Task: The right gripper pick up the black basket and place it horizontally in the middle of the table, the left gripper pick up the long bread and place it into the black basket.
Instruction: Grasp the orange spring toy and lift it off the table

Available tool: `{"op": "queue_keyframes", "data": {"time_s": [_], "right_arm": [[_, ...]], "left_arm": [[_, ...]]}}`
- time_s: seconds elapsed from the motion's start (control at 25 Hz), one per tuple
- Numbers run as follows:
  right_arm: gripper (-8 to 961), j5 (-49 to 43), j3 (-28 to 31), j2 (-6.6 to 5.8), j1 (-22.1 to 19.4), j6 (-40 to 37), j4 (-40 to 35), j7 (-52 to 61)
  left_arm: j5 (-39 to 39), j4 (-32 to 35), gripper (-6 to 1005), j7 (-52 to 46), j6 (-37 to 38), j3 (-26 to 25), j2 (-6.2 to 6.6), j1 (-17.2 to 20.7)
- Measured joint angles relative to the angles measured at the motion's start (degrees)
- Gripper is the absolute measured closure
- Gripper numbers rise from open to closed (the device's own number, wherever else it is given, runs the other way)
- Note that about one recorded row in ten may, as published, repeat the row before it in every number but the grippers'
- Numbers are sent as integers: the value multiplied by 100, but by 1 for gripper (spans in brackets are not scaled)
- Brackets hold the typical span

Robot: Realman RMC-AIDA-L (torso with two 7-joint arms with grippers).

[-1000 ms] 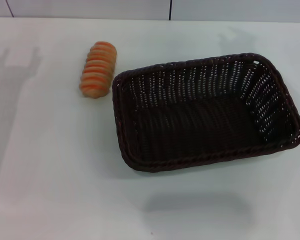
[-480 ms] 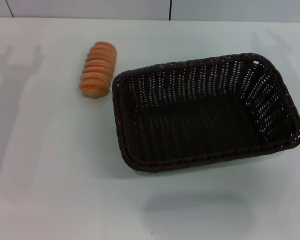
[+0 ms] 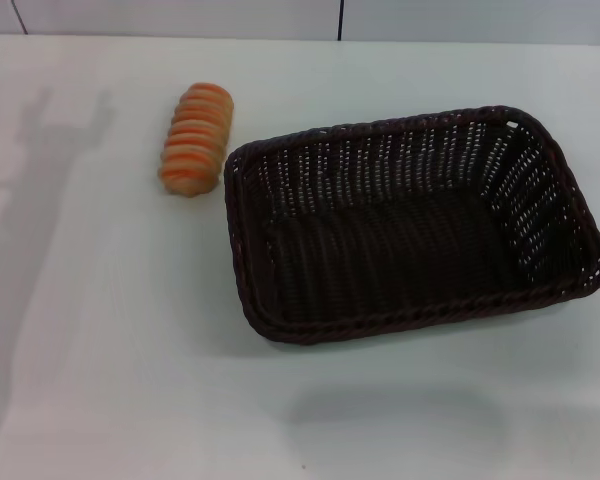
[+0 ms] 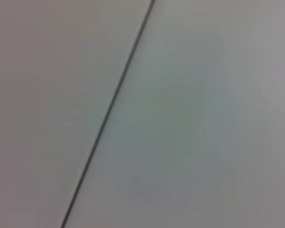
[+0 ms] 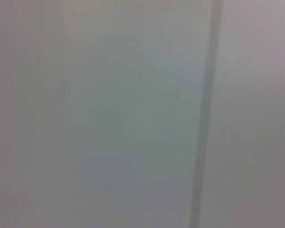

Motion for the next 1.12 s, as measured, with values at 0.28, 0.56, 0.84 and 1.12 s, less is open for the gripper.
{"op": "queue_keyframes", "data": {"time_s": [0.28,0.56,0.84,1.12], "right_arm": [[566,1443,-503,-16,135,-458,-617,-632],[566,1822,-534,-33,174,-401,-786,-691],[567,2686,-571,-32,391,-322,-976,-1413],[567,2722,-575,-42,541,-330,-1268,-1089]], "left_arm": [[-4,-1764,206,991,-2237,50,-157,264],[-8,-3396,207,1253,-4836,-81,-103,309],[-16,-4671,209,1630,-7491,-374,-151,2],[-18,-4902,210,1719,-10299,-617,-174,-1106]]}}
